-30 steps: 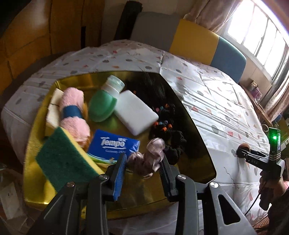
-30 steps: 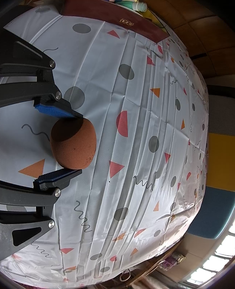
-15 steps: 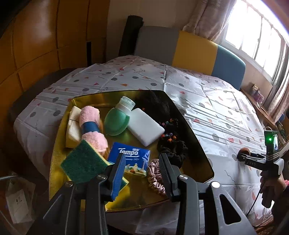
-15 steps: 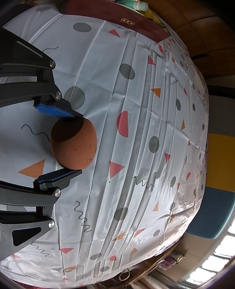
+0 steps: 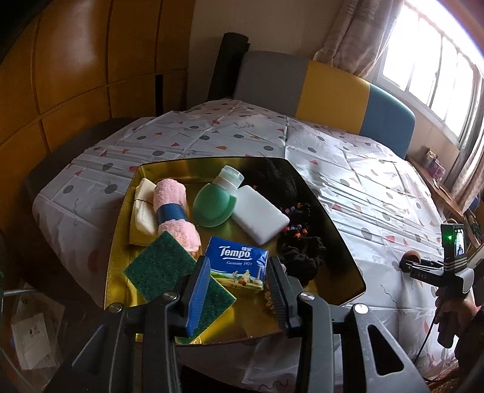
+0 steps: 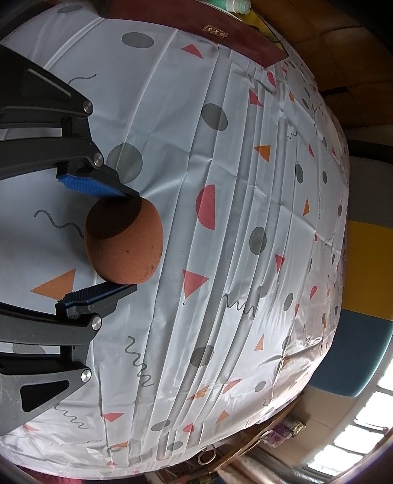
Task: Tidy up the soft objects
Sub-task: 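Carry the brown makeup sponge into the tray and open the right tool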
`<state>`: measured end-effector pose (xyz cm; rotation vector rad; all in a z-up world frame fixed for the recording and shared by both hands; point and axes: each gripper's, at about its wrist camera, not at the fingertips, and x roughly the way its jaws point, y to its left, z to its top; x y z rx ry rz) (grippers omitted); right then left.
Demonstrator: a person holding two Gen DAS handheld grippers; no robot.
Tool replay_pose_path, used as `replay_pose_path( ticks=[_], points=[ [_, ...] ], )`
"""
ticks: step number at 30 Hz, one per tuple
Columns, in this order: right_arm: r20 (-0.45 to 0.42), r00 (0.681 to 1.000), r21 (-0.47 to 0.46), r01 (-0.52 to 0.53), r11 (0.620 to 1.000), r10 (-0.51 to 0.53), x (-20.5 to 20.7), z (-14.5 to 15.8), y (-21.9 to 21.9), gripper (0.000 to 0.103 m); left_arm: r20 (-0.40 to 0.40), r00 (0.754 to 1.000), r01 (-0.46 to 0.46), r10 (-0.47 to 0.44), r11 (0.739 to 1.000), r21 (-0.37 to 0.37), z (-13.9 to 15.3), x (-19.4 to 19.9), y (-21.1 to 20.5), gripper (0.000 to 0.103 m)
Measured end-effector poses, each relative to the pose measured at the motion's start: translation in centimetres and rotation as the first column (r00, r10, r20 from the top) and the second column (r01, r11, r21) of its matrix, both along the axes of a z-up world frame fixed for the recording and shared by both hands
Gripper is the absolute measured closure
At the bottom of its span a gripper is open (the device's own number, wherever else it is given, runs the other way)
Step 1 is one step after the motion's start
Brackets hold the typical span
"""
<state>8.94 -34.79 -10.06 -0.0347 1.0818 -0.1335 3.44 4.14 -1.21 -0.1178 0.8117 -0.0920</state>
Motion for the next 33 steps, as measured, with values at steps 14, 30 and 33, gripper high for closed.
replay_pose_path(
  ticks=[14, 30, 33],
  points=[
    [0.01, 0.998, -0.038, 0.058, 0.998, -0.057, 0.1, 1.2, 1.0, 0.053, 0.011, 0.999, -0.04, 0.04, 0.999, 0.003, 0.4, -0.5, 1.3, 0.062],
    [0.233, 0.924, 0.166, -0.344, 0.924, 0.302, -0.2, 9.3, 16.6, 0.052, -0.003, 0.996, -0.092, 0.092, 0.996, 0.004, -0.4, -0.3, 3.2, 0.061],
    [0.248, 0.897, 0.18, -0.413, 0.893, 0.365, -0.1, 9.8, 19.9, 0.052, -0.005, 0.994, -0.108, 0.108, 0.994, 0.003, -0.5, -0.1, 3.8, 0.062]
  ],
)
